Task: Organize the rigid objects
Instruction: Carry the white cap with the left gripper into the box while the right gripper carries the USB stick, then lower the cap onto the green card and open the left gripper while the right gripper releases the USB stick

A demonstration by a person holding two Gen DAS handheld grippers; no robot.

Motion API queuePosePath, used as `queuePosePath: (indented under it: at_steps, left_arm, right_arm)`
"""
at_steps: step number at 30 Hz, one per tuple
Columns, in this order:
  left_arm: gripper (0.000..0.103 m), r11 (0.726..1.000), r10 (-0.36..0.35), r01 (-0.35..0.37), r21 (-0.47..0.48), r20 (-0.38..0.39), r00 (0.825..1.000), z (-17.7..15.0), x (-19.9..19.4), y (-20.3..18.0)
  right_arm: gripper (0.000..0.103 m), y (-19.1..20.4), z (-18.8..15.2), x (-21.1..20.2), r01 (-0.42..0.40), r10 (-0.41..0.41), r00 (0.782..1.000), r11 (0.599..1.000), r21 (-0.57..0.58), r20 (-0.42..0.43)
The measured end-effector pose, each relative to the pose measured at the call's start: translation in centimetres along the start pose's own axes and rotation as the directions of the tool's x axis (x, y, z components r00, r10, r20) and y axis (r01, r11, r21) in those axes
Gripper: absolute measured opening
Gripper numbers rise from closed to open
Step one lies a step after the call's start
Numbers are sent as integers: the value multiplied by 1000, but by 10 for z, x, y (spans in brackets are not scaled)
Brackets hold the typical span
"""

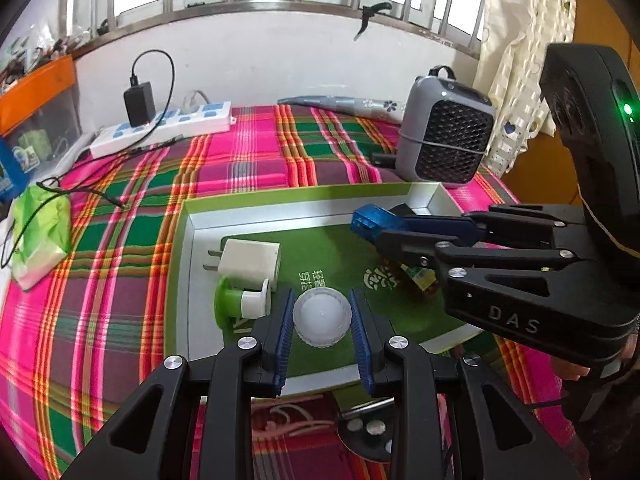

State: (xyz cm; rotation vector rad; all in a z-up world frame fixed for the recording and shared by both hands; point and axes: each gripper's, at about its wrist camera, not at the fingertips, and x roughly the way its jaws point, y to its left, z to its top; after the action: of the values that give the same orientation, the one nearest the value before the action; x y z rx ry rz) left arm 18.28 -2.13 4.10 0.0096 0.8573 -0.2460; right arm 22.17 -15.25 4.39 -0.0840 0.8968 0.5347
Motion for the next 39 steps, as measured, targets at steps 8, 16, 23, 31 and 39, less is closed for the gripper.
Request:
queuePosePath:
  at_steps: [8,16,23,31,39]
  left_arm:
    - [27,1000,5,-5,-1,-26,1000,-1,15,4]
    - [27,1000,6,-6,-14,-49,999,-3,26,8]
    - [27,1000,-1,-1,-23,-66,998,-4,32,9]
    - [27,1000,-2,1,-24,-66,998,-5,35,9]
    - [27,1000,-3,1,-25,-67,998,-4,35,9]
  right_arm:
    - [23,-2,11,20,-18,17,999,1000,-23,-39]
    - [23,4,19,34,-24,21,998,999,-45,-63]
    - [23,6,19,47,-16,11,996,998,-57,-87]
    - [23,7,18,51,-6,-1,996,997,-78,-87]
    - [23,10,19,56,-2,-7,996,995,-100,-94]
